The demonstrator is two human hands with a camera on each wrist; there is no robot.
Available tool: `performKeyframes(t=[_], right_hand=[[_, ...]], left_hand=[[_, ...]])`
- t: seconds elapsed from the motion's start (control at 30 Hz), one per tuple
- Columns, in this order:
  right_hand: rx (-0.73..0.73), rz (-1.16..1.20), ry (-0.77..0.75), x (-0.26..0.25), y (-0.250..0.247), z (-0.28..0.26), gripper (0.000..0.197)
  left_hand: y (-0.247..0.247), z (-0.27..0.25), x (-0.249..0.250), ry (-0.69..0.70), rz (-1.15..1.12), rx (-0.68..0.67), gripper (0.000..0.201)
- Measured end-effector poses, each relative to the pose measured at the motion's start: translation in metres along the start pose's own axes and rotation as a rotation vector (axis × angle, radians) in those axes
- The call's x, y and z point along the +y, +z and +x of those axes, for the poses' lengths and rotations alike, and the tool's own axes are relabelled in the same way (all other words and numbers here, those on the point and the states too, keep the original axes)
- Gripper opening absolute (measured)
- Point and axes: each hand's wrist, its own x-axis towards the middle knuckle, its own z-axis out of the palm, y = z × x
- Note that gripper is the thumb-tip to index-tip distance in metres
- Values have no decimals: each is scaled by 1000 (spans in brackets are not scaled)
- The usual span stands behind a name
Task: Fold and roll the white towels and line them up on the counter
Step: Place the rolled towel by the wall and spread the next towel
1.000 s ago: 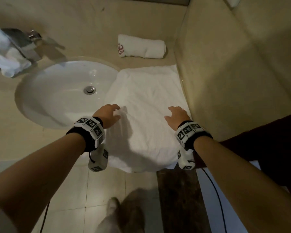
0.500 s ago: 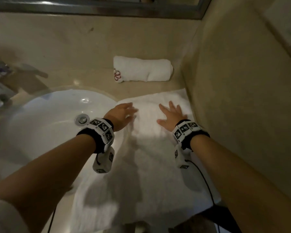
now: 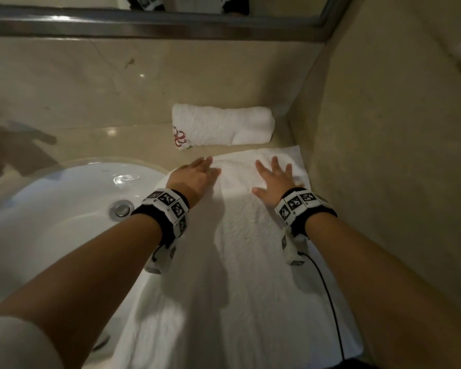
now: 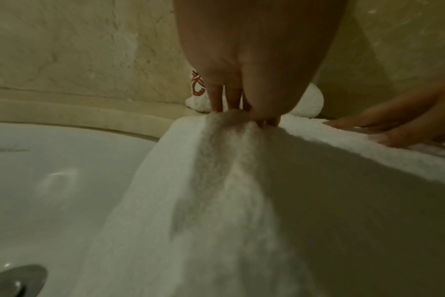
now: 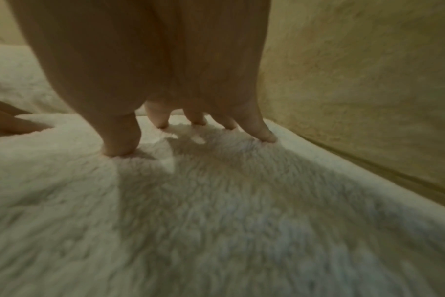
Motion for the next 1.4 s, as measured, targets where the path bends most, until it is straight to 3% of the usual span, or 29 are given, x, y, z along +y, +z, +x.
performKeyframes(t=[0.13,0.33,0.4,0.53,0.77,0.83,0.93,1.0,1.13,1.2,1.3,1.4], right_hand=[[-1,-29,0,2,-6,12,73],[-4,-47,15,2,-5,14,73],[-10,-74,14,1,-6,15,73],[-19,-93,23,1,-6,18,73],[-36,-145,31,2,-4,25,74],[-37,-144,33,0,-5,23,75],[-40,-127,33,-1,-6,21,75],[-41,-122,39,-1,-7,18,74],[-44,-116,34,-3,-9,14,74],[-47,-108,33,-4,-10,13,75],[-47,-93,30,-3,-11,12,75],[-37,-50,29,-2,-10,15,74]], left_hand=[[-8,5,3,-56,-9,93,41],[4,-21,-30,-184,-373,254,46],[11,-34,-48,-264,-436,211,43],[36,-53,-73,-410,-770,87,47],[52,-39,-77,-418,-1113,239,34],[50,-34,-73,-428,-1168,205,36],[43,-36,-68,-441,-887,101,23],[36,-39,-71,-452,-696,115,22],[5,-43,-84,-543,-619,329,24],[-13,-36,-88,-509,-603,373,24],[-33,-24,-90,-498,-521,375,24],[-31,-14,-96,-547,-421,274,27]])
